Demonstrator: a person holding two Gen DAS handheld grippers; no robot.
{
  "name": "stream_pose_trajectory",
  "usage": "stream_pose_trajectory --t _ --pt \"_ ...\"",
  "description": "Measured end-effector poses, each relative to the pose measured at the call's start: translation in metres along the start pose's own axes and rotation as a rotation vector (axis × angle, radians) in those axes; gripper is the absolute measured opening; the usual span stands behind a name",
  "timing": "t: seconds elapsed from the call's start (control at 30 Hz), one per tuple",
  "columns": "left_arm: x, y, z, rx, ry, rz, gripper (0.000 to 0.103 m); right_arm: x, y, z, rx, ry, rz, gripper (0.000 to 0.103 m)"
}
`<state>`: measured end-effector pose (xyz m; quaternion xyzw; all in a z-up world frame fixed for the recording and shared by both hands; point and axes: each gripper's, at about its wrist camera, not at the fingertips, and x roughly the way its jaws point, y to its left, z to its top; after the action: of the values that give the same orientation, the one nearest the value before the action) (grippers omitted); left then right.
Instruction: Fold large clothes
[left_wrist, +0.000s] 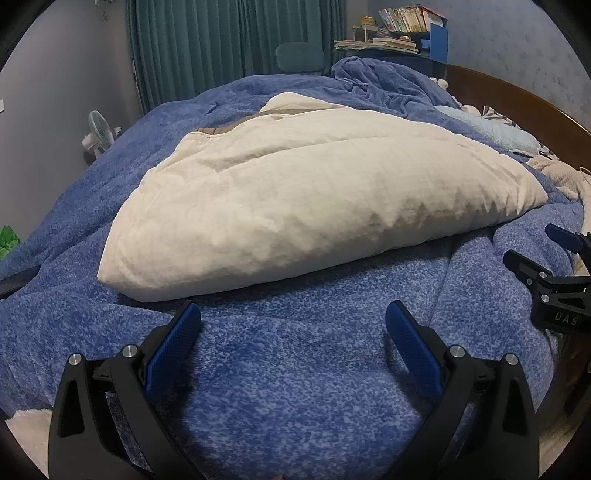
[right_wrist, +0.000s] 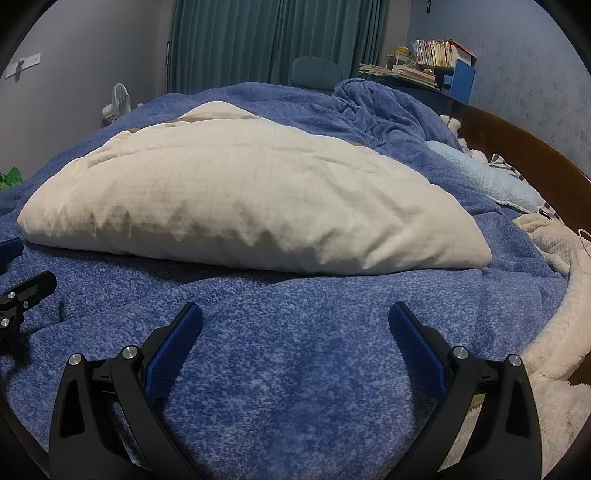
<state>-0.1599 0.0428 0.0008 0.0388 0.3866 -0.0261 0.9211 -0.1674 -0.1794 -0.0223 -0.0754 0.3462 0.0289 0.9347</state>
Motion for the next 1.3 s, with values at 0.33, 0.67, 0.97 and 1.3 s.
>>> stream_pose_trajectory --t 0.33,0.67,0.97,1.3 --pt "0.0004 0.0021 -0.0004 -0.002 0.003 -0.007 0.096 -0.0003 -0.0006 -0.0004 -0.001 0.000 0.000 0.098" --pt "0.0024 -0.0034 0.0004 0.000 0.024 -0.006 0.096 -0.0004 -0.0009 -0.0006 -0.002 0.001 -0.001 0.098" --pt "0.0018 -0.0041 0.0002 0.001 0.017 -0.003 0.096 -0.0001 -0.0012 0.0000 -0.004 0.002 0.000 0.098" --pt "0.0015 0.0001 -0.0013 -0.041 0.023 -0.067 0.096 -0.0002 -0.0020 -0.0001 -0.005 0.002 -0.001 0.098"
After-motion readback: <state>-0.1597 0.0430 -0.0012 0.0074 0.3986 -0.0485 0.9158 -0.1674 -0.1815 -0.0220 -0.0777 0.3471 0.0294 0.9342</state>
